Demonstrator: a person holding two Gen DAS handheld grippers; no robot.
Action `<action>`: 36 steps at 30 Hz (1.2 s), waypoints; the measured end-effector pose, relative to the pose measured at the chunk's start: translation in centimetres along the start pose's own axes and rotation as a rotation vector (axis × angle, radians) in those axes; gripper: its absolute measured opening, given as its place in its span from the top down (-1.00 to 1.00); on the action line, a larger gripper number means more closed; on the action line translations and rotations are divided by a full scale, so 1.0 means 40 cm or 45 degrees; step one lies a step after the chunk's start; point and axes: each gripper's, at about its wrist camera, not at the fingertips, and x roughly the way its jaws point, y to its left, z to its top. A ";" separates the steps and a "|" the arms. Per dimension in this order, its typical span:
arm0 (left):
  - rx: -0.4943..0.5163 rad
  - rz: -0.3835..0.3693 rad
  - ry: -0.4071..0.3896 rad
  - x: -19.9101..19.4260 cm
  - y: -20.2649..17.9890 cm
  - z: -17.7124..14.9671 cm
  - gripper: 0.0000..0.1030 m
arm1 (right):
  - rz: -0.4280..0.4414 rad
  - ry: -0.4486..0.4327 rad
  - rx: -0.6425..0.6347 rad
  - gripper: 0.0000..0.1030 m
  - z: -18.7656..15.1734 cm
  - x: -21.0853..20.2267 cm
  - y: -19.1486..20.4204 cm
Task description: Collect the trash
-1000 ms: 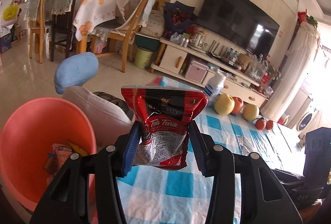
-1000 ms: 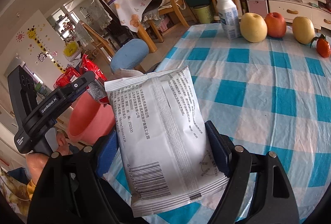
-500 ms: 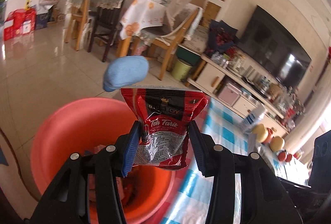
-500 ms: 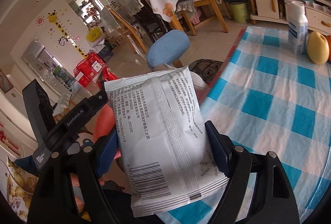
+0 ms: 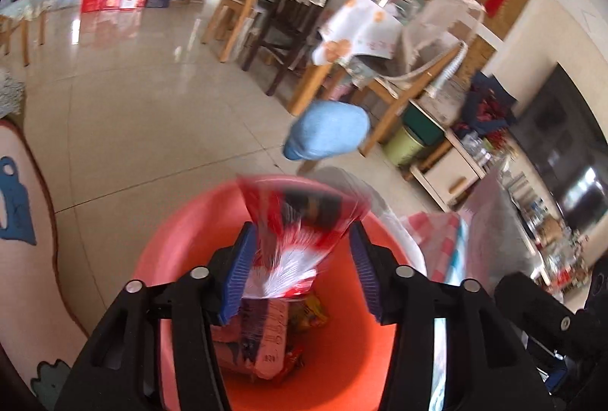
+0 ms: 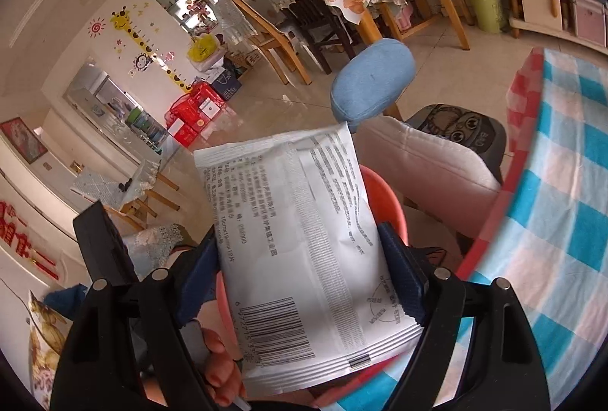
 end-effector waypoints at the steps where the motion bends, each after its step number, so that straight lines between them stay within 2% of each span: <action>1: -0.003 0.011 -0.010 0.001 0.004 0.003 -0.38 | 0.001 -0.008 0.001 -0.59 0.003 0.004 0.001; 3: -0.004 0.047 -0.023 0.003 0.009 0.005 -0.46 | 0.017 -0.030 0.015 -0.60 0.003 0.000 -0.002; 6: -0.013 0.033 -0.032 0.003 0.012 0.006 -0.54 | 0.012 -0.066 0.043 -0.64 -0.003 -0.022 -0.019; 11: 0.027 0.022 -0.064 -0.007 -0.016 -0.007 -0.73 | -0.085 -0.130 0.014 -0.66 -0.030 -0.082 -0.044; 17: 0.085 -0.044 -0.110 -0.024 -0.072 -0.033 -0.78 | -0.254 -0.168 -0.064 -0.67 -0.093 -0.156 -0.085; 21: 0.163 -0.141 -0.166 -0.047 -0.127 -0.055 -0.84 | -0.345 -0.177 -0.093 -0.67 -0.140 -0.204 -0.114; 23: 0.193 -0.208 -0.169 -0.055 -0.149 -0.066 -0.84 | -0.386 -0.185 -0.120 -0.67 -0.160 -0.226 -0.121; 26: 0.248 -0.259 -0.163 -0.065 -0.186 -0.088 -0.85 | -0.448 -0.199 -0.157 -0.67 -0.195 -0.264 -0.132; 32: 0.321 -0.314 -0.158 -0.084 -0.243 -0.126 -0.85 | -0.545 -0.249 -0.197 -0.80 -0.243 -0.341 -0.157; 36: 0.388 -0.286 -0.165 -0.102 -0.284 -0.160 -0.85 | -0.596 -0.265 -0.204 -0.81 -0.266 -0.382 -0.173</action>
